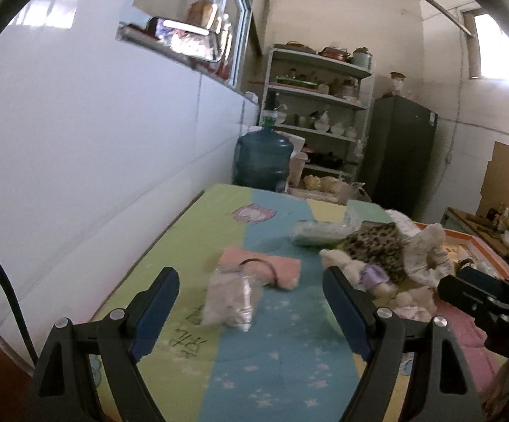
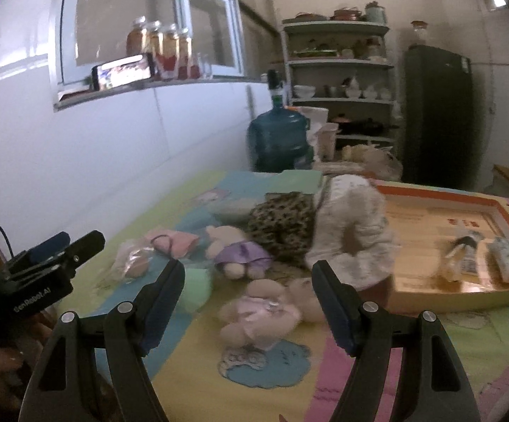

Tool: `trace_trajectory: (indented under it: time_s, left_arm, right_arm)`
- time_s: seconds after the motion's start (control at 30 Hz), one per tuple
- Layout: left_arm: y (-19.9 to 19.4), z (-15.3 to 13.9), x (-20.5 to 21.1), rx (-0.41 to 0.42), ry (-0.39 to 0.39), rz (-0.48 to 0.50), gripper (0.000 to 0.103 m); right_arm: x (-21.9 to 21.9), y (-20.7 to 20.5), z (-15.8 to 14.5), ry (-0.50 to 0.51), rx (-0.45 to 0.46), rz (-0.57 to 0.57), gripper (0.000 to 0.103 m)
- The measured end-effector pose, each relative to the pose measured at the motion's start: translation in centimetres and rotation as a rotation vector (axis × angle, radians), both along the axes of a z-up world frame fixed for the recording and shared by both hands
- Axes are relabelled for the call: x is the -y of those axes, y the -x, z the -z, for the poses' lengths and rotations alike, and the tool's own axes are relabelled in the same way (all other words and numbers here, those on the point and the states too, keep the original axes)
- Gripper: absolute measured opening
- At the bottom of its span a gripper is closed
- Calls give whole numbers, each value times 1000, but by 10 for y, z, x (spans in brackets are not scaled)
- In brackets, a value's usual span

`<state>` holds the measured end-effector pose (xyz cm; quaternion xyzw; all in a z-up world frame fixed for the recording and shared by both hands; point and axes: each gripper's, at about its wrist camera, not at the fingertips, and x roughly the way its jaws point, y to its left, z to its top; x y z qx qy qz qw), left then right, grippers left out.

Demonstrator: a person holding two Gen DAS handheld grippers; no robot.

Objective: Organize soft objects
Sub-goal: 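Grasp the plastic-wrapped bag with the left gripper while the right grasps the mint-green sponge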

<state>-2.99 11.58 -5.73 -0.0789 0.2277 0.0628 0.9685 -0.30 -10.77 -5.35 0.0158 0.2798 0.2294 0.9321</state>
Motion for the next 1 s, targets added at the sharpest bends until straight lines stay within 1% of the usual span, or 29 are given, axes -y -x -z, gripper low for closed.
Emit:
trace_trajectory:
  time_s: [0.17,0.3,0.47,0.6,0.63,0.67,0.73,0.8,0.83,1.0]
  left_arm:
    - [-12,11,-14,-36,6,-1,83]
    - [-34,24,-26,-87,25,15,83]
    - [-61,43,-31,-168,50,48,83]
    - [-72,53,-30,-200,53,54,83]
    - [-75,55,-29,-210,57,60,82]
    - [-76,57,-28,-218,57,62,76]
    - [-78,59,-29,-234,52,57,67]
    - [-78,60,-30,-236,65,64,61]
    - [-78,60,-31,-233,69,67,53]
    - [-73,59,-34,-213,81,73,50]
  right_arm:
    - [-16,-8,5,1,-23,-33,76]
    - [-27,-15,8,9,-36,-45,76]
    - [-30,-30,13,21,-55,-44,76]
    - [-31,-46,19,16,-94,-45,76]
    - [-31,-50,21,16,-106,-44,76]
    - [-31,-52,23,17,-118,-43,76]
    - [-33,-54,26,6,-144,-53,76]
    - [-38,-51,30,-2,-163,-82,76]
    - [-42,-48,32,2,-171,-99,76]
    - [-58,-41,44,8,-214,-157,76]
